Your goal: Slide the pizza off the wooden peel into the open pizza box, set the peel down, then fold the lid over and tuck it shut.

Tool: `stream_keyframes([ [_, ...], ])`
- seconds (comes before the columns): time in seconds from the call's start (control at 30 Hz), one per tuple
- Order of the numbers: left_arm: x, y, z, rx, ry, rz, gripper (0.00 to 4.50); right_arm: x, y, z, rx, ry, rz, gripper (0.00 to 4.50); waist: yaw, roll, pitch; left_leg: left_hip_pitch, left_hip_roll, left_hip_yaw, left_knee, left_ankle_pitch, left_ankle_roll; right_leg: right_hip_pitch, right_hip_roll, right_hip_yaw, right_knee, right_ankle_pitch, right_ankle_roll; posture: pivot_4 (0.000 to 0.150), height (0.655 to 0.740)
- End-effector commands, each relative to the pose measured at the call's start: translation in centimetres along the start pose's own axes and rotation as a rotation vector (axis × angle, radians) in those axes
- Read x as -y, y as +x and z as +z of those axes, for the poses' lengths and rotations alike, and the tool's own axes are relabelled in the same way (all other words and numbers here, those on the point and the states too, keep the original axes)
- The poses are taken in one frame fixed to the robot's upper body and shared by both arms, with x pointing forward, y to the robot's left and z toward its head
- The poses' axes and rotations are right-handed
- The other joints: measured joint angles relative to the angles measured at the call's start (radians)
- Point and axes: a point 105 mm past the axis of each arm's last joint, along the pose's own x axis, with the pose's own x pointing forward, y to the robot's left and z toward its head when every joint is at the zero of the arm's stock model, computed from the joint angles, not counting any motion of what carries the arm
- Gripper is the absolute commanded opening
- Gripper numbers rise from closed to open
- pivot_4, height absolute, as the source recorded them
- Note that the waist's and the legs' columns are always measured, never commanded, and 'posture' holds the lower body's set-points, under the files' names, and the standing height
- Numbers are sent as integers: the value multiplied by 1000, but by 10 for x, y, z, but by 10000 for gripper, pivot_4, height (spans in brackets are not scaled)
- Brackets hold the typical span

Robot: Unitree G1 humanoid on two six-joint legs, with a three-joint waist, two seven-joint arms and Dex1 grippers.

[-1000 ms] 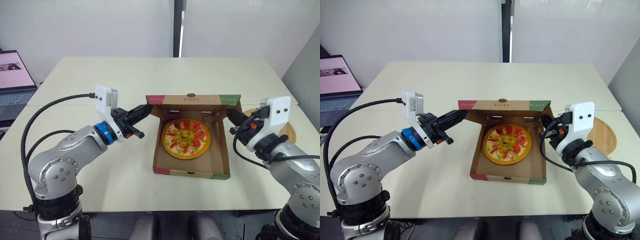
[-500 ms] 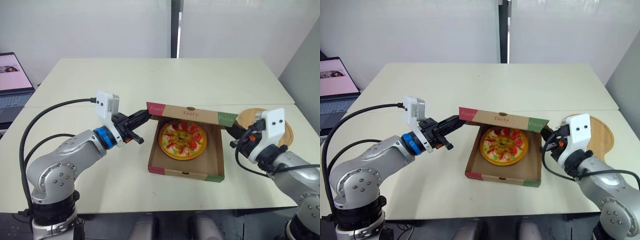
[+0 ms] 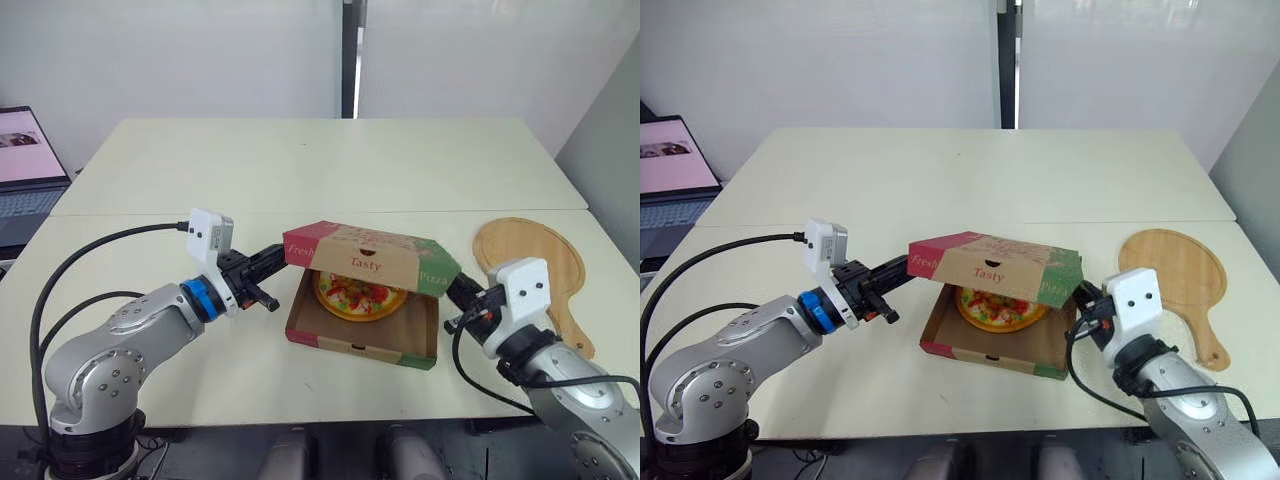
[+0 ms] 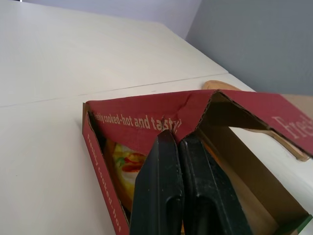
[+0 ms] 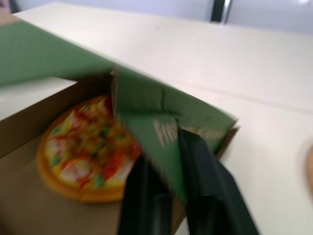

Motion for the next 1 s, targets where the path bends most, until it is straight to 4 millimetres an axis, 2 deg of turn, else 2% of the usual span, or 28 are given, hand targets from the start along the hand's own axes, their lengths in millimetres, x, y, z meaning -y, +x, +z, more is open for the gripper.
stream_keyframes([
  [0.03, 5, 0, 5, 16, 29, -25, 0, -9, -3, 0, 1, -10, 101, 17080, 1, 0, 0, 0, 0, 0, 0, 0, 0, 0, 0, 0, 0, 0, 0, 1500, 7281],
  [0.13, 4, 0, 5, 18, 39, -19, 0, -4, -9, -8, -63, -82, 165, 27349, 7, 0, 0, 0, 0, -1, 0, 0, 0, 0, 0, -1, 0, 0, 0, 1500, 7281],
  [0.4, 2, 0, 3, 11, 62, -19, 0, 10, -37, -28, -257, -175, 350, 27349, 26, 0, 0, -1, -1, -2, 0, 0, 1, 2, -1, -2, -2, 0, 0, 1500, 7281],
  [0.57, 4, -1, -1, 1, 79, -28, 0, 21, -49, -29, -312, -160, 393, 27349, 26, 0, 1, -1, 0, -2, 1, 0, 1, 3, -1, -3, -2, 0, 0, 1500, 7281],
  [0.73, 1, -3, -3, -2, 87, -18, 0, 75, -43, -11, -266, -208, 206, 27349, 27, -1, 1, -1, 0, -2, 1, 0, 1, 4, -1, -3, -3, 0, 0, 1500, 7281],
  [0.83, 0, -4, -4, -5, 92, -17, 0, 85, -29, 12, -188, -224, 159, 18553, 24, -1, 1, -1, 0, -2, 1, 0, 1, 3, -1, -3, -3, 0, 0, 1500, 7281],
  [0.9, -1, -4, -7, -11, 95, -18, 0, 83, -19, 26, -142, -210, 160, 11215, 25, 0, 1, -1, 0, -2, 0, 0, 1, 3, -1, -3, -3, 0, 0, 1500, 7281],
  [1.0, 0, -5, -12, -24, 100, -28, 0, 76, -9, 35, -116, -173, 174, 250, 28, -1, 1, -2, 0, -2, 1, 0, 1, 3, -1, -3, -3, 0, 0, 1500, 7281],
])
